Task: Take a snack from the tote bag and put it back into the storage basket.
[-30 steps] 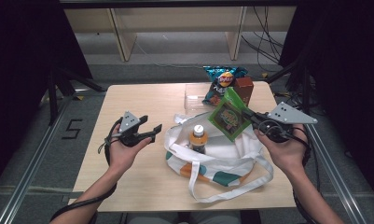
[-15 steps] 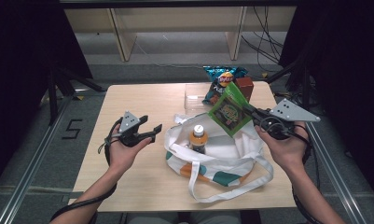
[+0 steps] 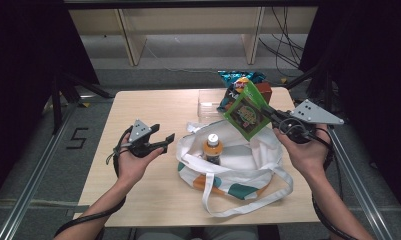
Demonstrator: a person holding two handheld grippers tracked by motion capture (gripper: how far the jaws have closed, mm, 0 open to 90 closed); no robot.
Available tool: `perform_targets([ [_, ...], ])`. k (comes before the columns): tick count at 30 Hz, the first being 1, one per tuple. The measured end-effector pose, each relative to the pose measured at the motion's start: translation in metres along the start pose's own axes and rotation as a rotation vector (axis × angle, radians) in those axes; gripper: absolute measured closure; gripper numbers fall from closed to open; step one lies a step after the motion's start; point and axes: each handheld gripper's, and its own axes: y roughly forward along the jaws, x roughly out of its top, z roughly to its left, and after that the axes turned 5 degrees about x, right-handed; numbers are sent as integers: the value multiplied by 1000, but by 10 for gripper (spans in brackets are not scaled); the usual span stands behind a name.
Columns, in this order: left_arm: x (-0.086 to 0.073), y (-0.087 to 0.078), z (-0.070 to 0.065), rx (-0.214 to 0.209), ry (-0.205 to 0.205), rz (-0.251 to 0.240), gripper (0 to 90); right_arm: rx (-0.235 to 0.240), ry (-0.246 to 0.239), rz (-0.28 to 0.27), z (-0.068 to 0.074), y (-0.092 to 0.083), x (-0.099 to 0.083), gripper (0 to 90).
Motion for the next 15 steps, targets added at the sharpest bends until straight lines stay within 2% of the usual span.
perform_targets([
  [5,0,0,0,0,-4,1,309,9,14,-1,-1,3,1,900],
  [15,0,0,0,-2,-1,0,309,0,-5,-6,-3,8,7,900],
])
